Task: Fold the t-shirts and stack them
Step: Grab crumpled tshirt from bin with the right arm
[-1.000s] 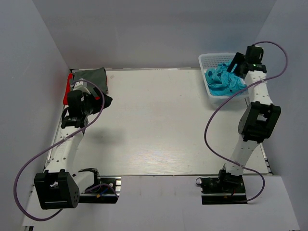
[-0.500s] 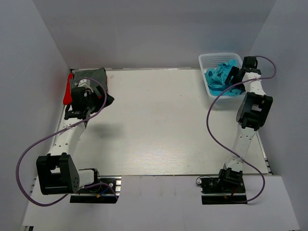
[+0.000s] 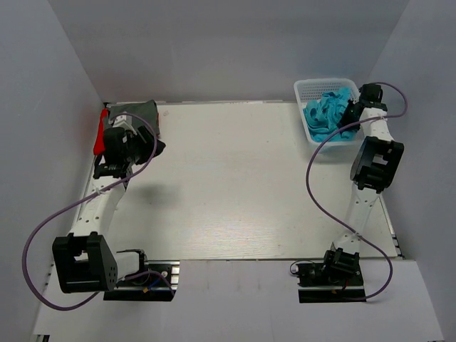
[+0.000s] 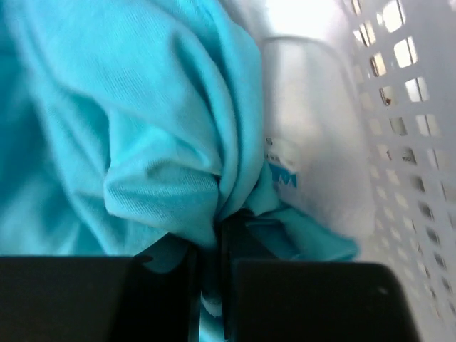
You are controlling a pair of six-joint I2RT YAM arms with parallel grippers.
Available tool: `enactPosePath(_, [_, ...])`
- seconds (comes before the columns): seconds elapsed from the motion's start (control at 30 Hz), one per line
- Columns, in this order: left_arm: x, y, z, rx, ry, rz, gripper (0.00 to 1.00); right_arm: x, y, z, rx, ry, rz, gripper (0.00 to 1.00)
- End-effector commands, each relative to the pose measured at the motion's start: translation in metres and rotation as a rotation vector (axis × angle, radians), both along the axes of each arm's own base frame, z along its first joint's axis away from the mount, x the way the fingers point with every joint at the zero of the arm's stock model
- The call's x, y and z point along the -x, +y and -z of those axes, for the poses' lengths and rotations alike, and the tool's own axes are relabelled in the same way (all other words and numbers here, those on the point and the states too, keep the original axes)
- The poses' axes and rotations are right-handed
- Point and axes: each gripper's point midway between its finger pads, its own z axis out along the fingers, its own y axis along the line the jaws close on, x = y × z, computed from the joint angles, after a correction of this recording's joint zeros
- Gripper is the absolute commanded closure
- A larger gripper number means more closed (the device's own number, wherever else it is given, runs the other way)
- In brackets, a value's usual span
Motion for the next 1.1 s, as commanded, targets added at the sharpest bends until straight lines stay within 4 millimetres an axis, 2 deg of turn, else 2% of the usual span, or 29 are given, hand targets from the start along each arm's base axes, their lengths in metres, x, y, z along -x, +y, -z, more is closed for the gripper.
enactPosePath(0.0, [0.004,-0.006,-0.037,0.007,-0.114,0.029,0.30,-0.018,0.017,-0.145,0.020,-0.325,-0.088,1.00])
enactPosePath(0.03, [0.006,-0.006,-0.044,0.006,-0.136,0.029,0.30,-0.020,0.020,-0.164,0.025,-0.375,-0.098,1.00])
enactPosePath(0.07, [0.009,-0.006,-0.042,0.006,-0.134,0.029,0.30,-0.013,0.024,-0.200,0.030,-0.439,-0.107,1.00])
enactPosePath(0.13, [0.009,-0.006,-0.048,0.013,-0.150,0.026,0.30,-0.010,0.027,-0.227,0.039,-0.502,-0.109,1.00])
enactPosePath(0.17, [0.012,-0.006,-0.049,0.013,-0.158,0.026,0.30,-0.001,0.032,-0.256,0.043,-0.554,-0.118,1.00])
enactPosePath(0.23, [0.014,-0.005,-0.052,0.009,-0.163,0.017,0.30,0.003,0.034,-0.277,0.039,-0.603,-0.111,1.00])
enactPosePath(0.37, [0.017,-0.005,-0.058,0.008,-0.183,0.017,0.30,0.021,0.042,-0.344,0.066,-0.750,-0.114,1.00])
enactPosePath(0.4, [0.018,-0.005,-0.061,0.007,-0.192,0.018,0.30,0.022,0.042,-0.352,0.073,-0.766,-0.111,1.00])
enactPosePath(0.47, [0.018,-0.005,-0.062,0.007,-0.192,0.018,0.30,0.029,0.048,-0.381,0.092,-0.828,-0.124,1.00])
enactPosePath(0.57, [0.018,-0.005,-0.062,0.007,-0.192,0.018,0.30,0.036,0.050,-0.408,0.115,-0.892,-0.104,1.00])
enactPosePath(0.63, [0.018,-0.005,-0.062,0.016,-0.190,0.014,0.30,0.039,0.044,-0.419,0.166,-0.917,-0.064,1.00])
enactPosePath(0.7, [0.017,-0.005,-0.064,0.015,-0.199,0.014,0.30,0.038,0.037,-0.423,0.202,-0.926,-0.019,1.00])
enactPosePath(0.73, [0.018,-0.005,-0.059,0.016,-0.190,0.014,0.30,0.036,0.025,-0.419,0.245,-0.908,0.046,1.00])
enactPosePath(0.8, [0.017,-0.005,-0.056,0.016,-0.180,0.014,0.30,0.033,0.023,-0.409,0.264,-0.875,0.054,1.00])
enactPosePath(0.83, [0.016,-0.005,-0.053,0.025,-0.169,0.010,0.30,0.027,0.018,-0.396,0.276,-0.847,0.071,1.00])
enactPosePath(0.93, [0.014,-0.005,-0.053,0.025,-0.160,0.010,0.30,0.013,0.023,-0.363,0.274,-0.769,0.050,1.00])
enactPosePath(1.03, [0.013,-0.005,-0.049,0.025,-0.151,0.010,0.30,0.000,0.036,-0.323,0.249,-0.695,0.015,1.00])
enactPosePath(1.07, [0.012,-0.005,-0.046,0.026,-0.142,0.010,0.30,-0.005,0.047,-0.310,0.240,-0.674,-0.009,1.00])
